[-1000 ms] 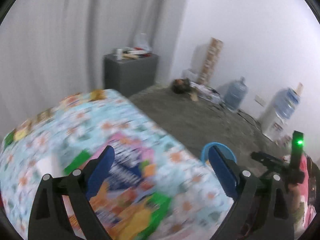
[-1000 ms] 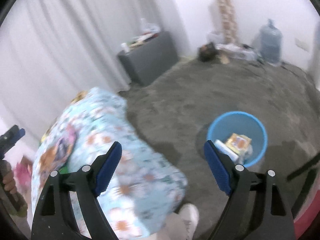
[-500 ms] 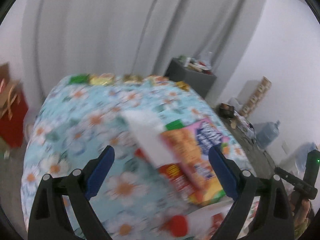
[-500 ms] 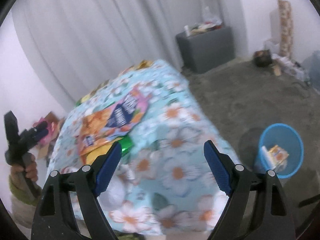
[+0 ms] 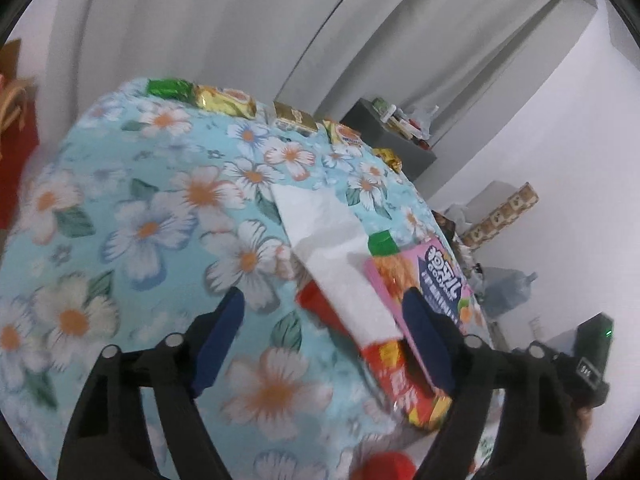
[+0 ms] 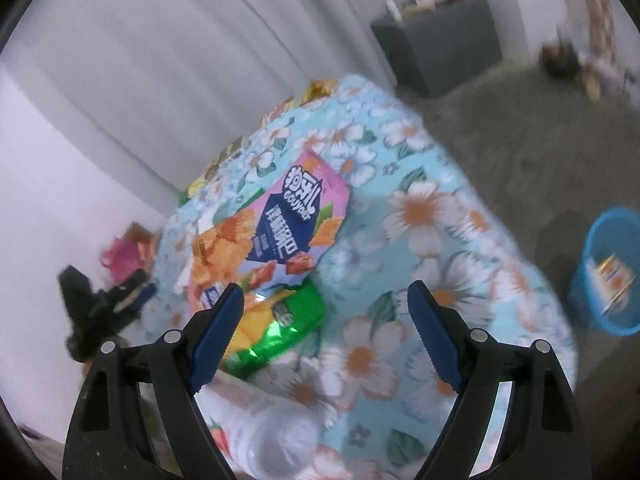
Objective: Collect trash
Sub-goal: 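Move both grippers back toward the trash pile on the bedspread, then grasp the white tissue with the left gripper while the right grasps the pink snack bag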
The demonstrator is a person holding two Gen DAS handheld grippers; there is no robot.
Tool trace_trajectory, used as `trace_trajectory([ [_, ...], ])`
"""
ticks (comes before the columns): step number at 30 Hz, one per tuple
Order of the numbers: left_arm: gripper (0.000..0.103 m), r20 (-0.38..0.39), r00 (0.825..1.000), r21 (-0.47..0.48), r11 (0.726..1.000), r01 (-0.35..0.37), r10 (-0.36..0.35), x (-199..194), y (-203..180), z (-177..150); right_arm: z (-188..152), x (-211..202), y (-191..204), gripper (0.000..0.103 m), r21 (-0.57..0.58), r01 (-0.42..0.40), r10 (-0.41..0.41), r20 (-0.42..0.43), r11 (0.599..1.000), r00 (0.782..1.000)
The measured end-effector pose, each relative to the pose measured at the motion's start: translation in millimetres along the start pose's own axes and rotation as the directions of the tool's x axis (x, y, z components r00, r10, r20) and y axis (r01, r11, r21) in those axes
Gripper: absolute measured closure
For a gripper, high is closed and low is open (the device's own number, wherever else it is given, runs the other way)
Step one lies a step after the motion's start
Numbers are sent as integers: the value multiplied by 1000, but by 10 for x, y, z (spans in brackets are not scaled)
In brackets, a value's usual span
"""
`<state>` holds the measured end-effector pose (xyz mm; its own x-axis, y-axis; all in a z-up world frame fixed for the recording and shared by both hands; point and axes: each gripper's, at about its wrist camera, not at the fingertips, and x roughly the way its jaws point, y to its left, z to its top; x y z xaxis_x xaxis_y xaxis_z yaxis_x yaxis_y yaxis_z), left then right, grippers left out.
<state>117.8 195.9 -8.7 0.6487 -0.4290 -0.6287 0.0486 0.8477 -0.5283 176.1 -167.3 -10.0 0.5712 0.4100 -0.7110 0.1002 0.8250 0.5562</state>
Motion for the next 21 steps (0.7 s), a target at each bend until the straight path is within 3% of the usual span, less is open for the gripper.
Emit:
trace_trajectory([
  [5, 42, -108, 994, -100, 995, 13, -24, 380, 178, 221, 72, 218, -136, 28, 116, -65, 71, -47, 991, 996],
  [9, 45, -156, 987, -152, 988, 24, -48, 597, 277, 311, 119, 349, -252, 30, 184, -94, 109, -74, 978, 991],
  [15, 49, -163, 986, -157, 987, 20, -46, 778, 286, 386, 197, 453, -420, 31, 274, -127, 153, -75, 953, 985],
  [21, 69, -137, 991, -102, 994, -25, 11, 847, 267, 393, 191, 494, -415, 31, 280, -130, 158, -81, 951, 984],
])
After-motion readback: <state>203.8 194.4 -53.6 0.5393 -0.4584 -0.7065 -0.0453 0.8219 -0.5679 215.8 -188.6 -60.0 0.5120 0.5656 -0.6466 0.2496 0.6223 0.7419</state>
